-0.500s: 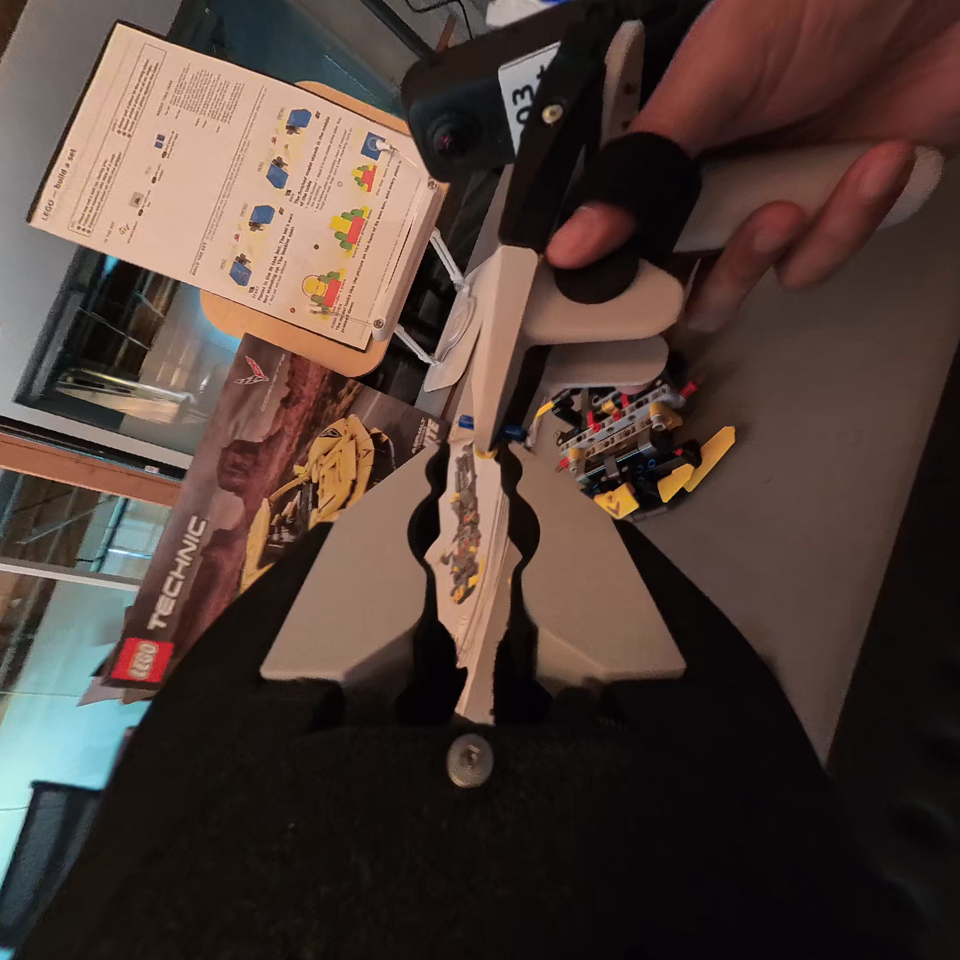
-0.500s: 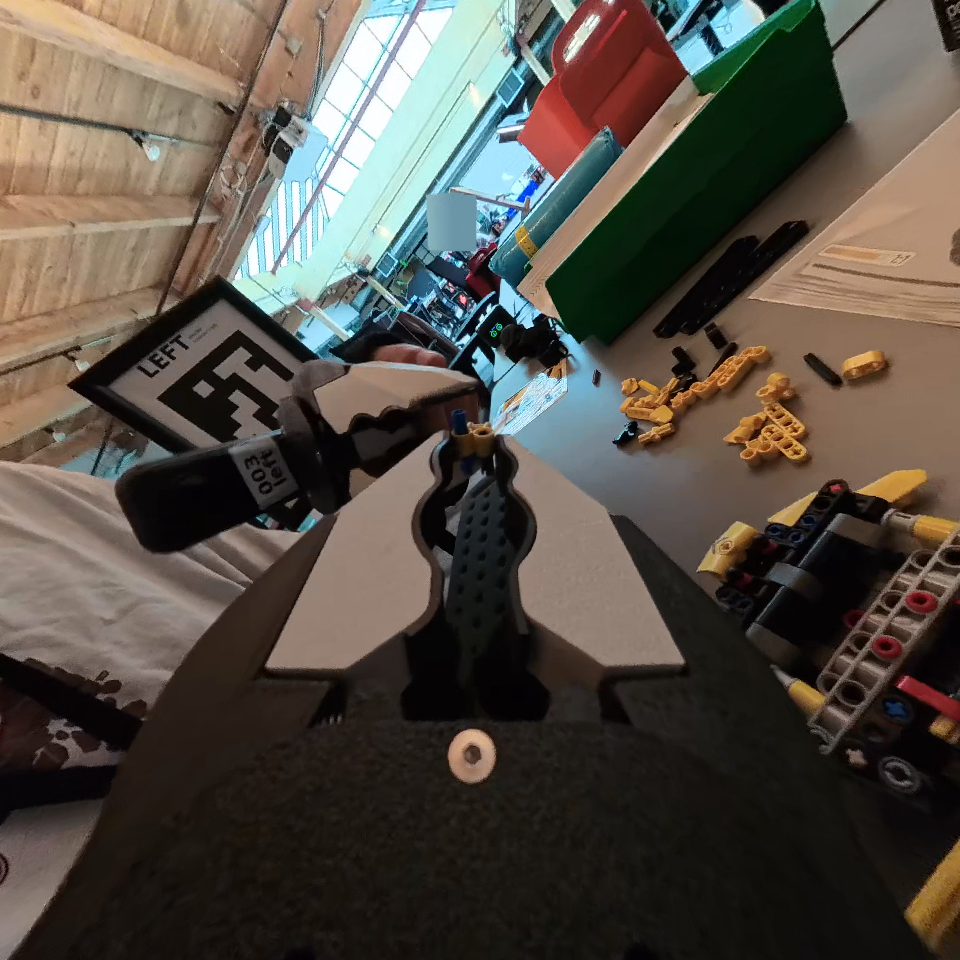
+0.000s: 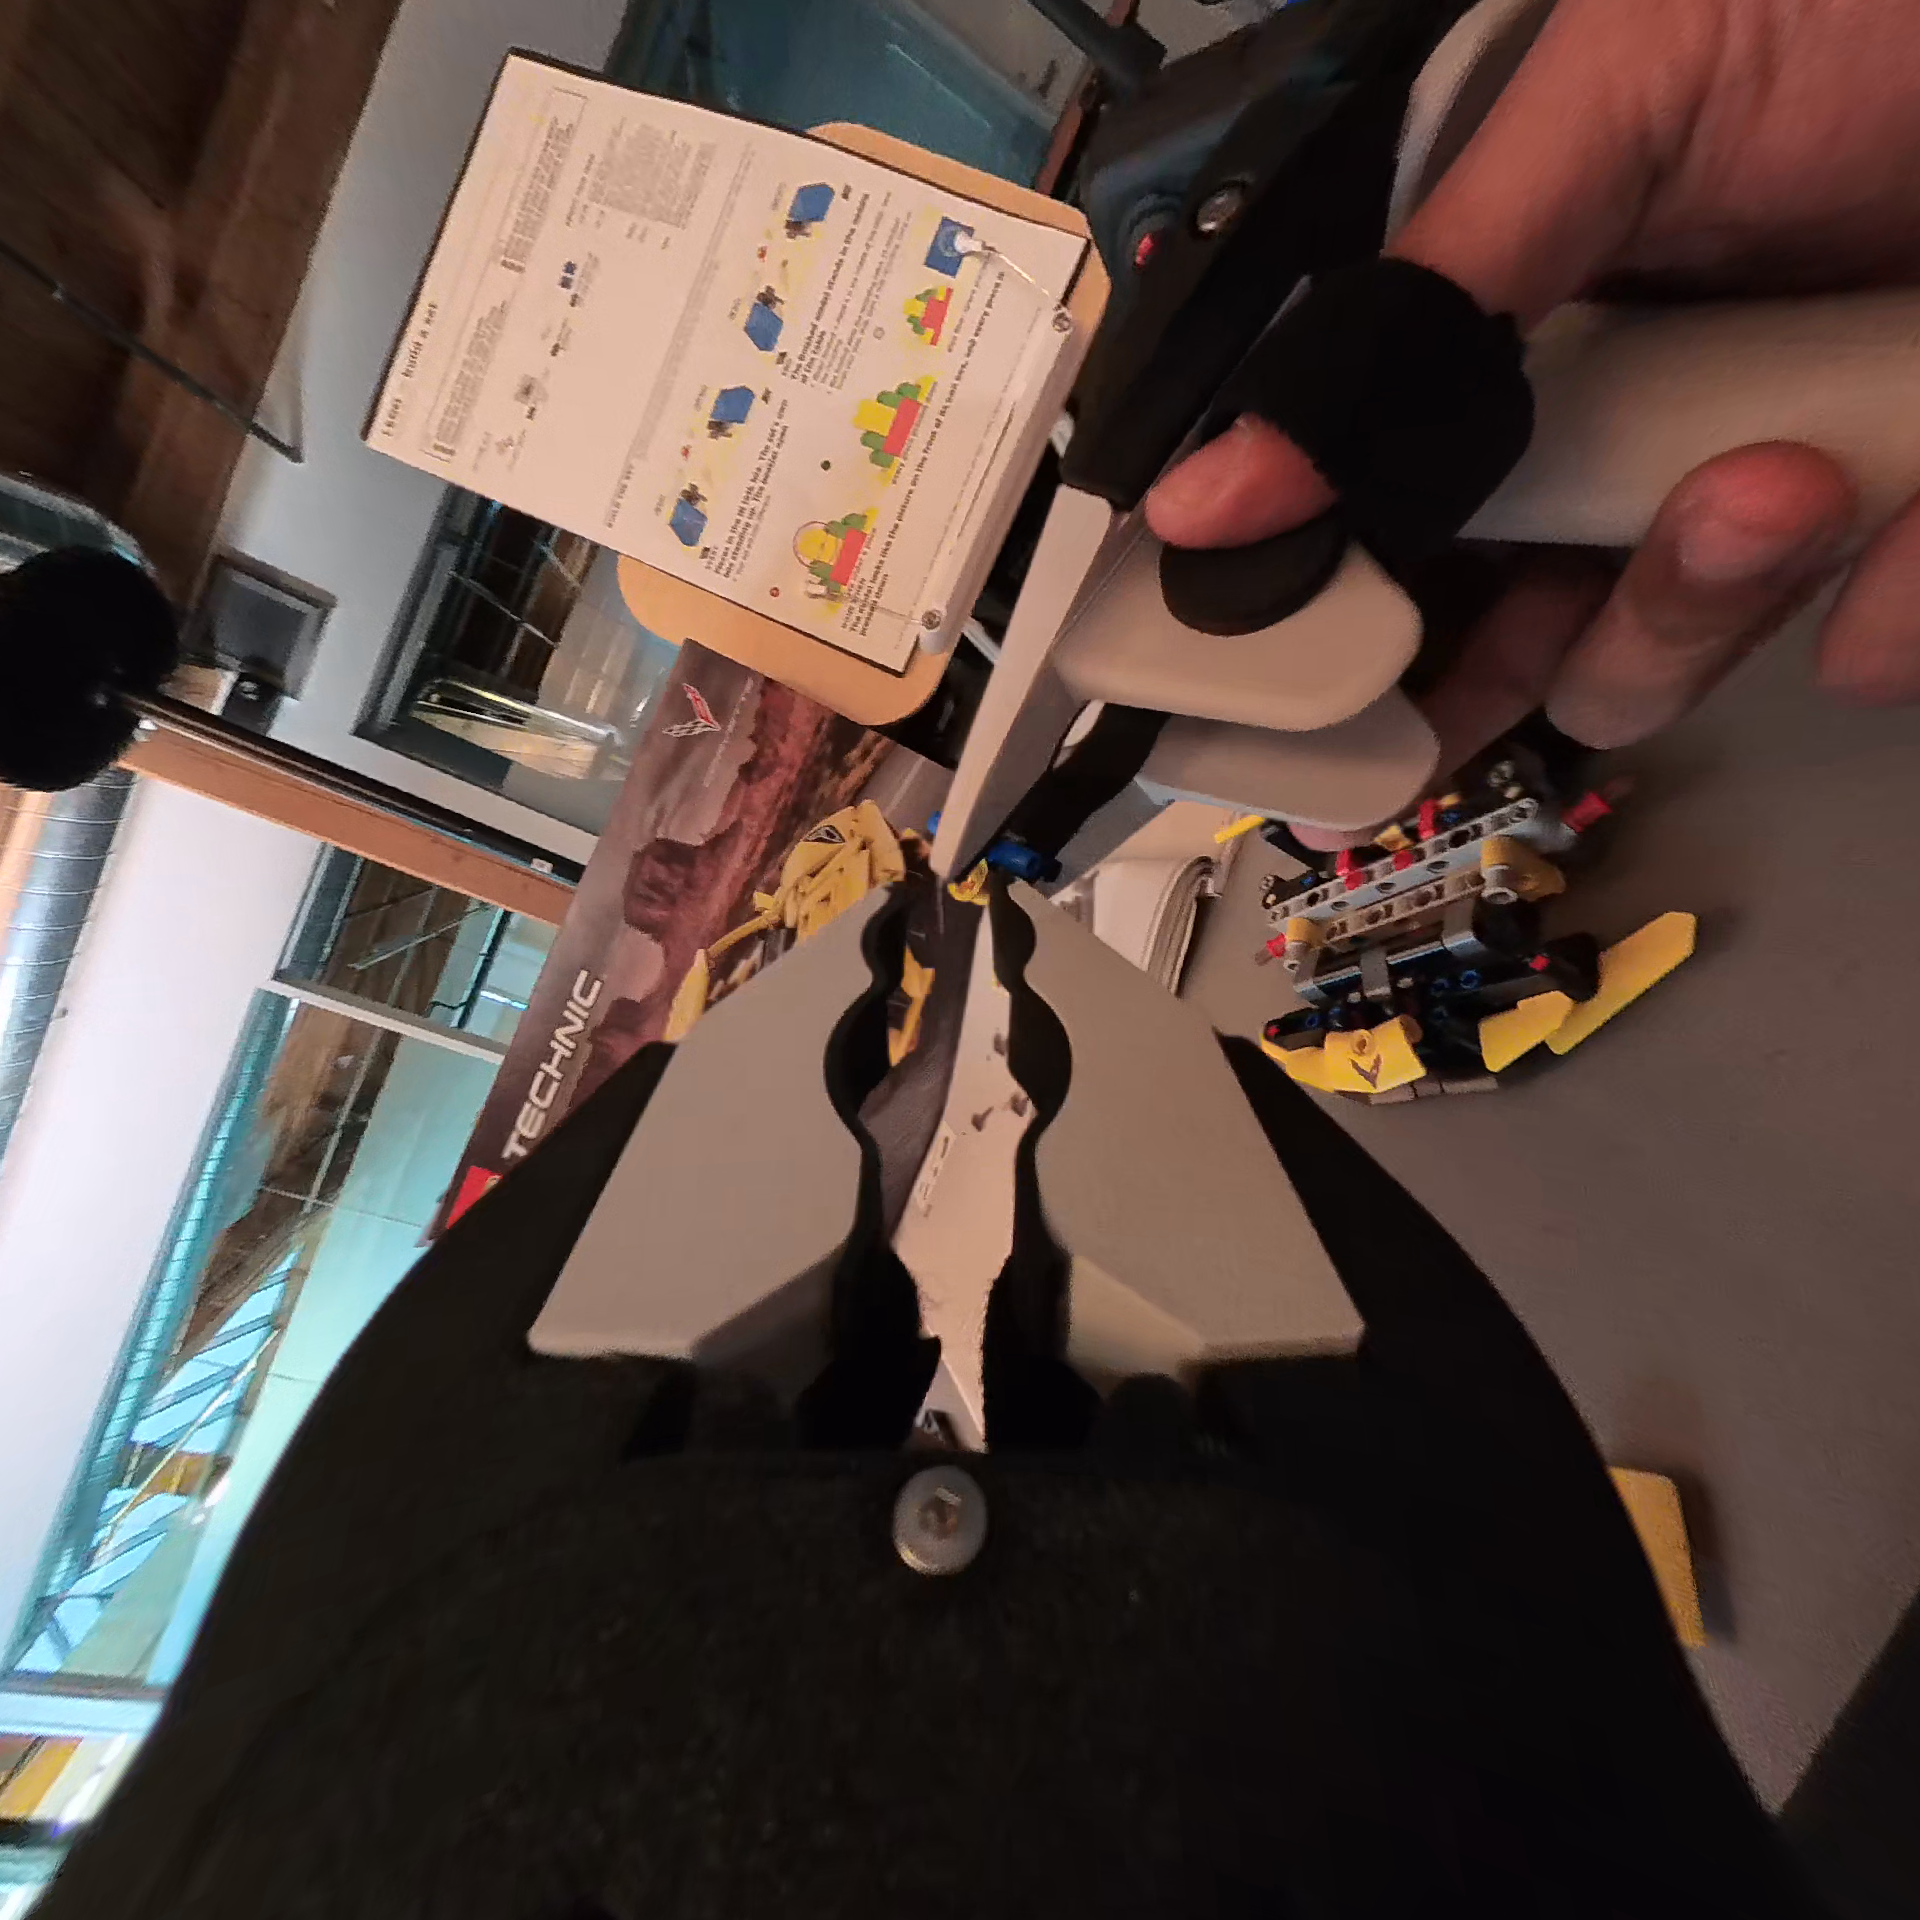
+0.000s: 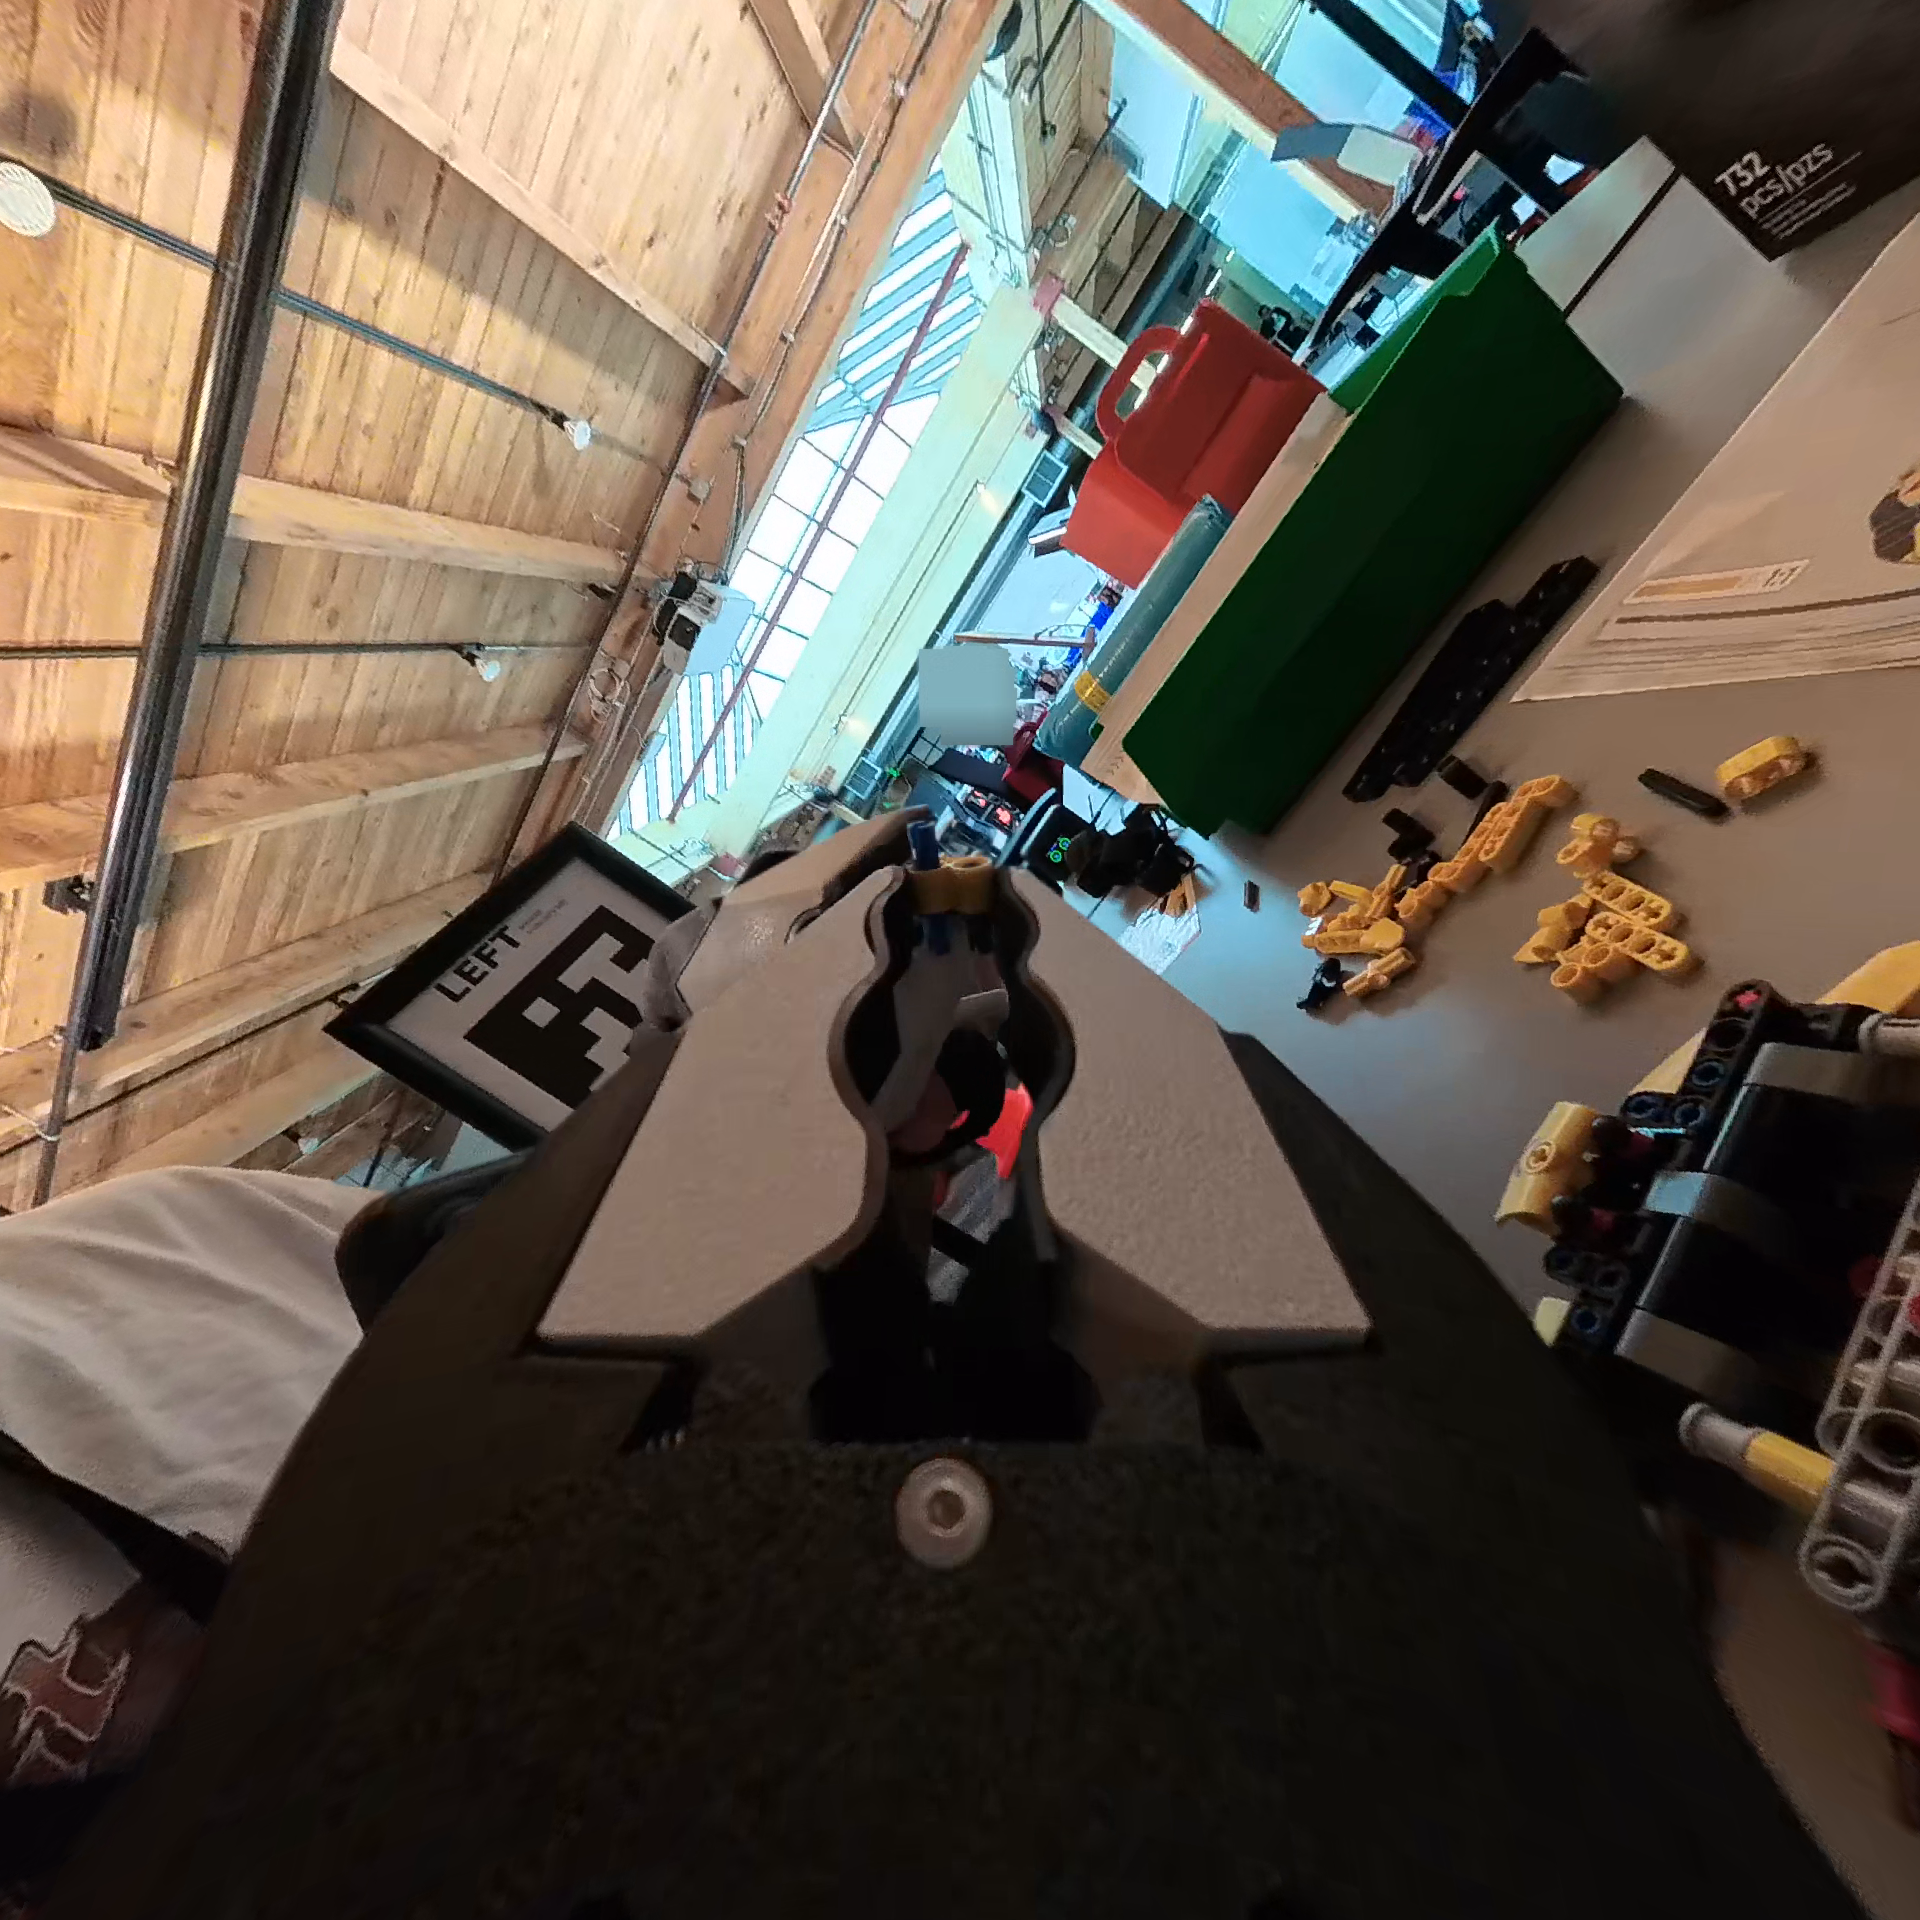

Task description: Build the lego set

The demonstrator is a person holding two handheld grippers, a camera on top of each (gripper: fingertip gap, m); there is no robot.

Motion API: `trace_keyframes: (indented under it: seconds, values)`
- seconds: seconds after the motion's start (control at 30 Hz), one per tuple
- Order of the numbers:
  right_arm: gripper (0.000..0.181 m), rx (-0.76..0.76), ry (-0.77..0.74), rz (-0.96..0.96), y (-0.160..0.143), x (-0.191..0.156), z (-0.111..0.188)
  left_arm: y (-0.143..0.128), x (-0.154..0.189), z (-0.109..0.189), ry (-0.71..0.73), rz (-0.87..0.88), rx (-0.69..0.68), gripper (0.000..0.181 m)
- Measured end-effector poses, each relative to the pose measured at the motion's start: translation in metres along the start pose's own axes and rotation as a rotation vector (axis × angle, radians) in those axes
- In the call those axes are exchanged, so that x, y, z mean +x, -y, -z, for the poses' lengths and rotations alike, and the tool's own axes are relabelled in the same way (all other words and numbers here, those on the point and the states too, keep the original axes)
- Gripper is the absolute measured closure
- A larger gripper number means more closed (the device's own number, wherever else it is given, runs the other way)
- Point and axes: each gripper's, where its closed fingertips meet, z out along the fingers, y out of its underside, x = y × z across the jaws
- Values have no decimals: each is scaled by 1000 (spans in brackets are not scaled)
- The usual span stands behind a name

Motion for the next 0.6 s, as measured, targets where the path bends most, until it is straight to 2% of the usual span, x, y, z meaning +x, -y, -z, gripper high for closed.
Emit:
trace_keyframes:
  seconds: [0.17, 0.2, 0.23, 0.3, 0.4, 0.5, 0.6]
  values:
    - [168, 48, 33, -24, 7, -4, 2, 4, -6, -2, 50, 1, 4, 162]
    - [167, 125, 20, -38, 18, -1, 7, 7, -5, 1, 35, 7, 25, 164]
    - [167, 268, 29, -75, 45, 3, 27, 13, -7, 8, 41, 31, 78, 166]
    - [167, 370, 14, -86, 81, 15, 68, 12, -13, 19, 24, 129, 93, 169]
    - [167, 220, -119, 136, 84, 5, 83, 8, -20, 29, -24, 376, 143, 171]
    - [167, 82, -150, 304, 68, -12, 67, 14, -25, 33, -87, 619, 237, 170]
    - [166, -10, -152, 403, 44, -17, 50, 24, -35, 36, -115, 770, 327, 167]
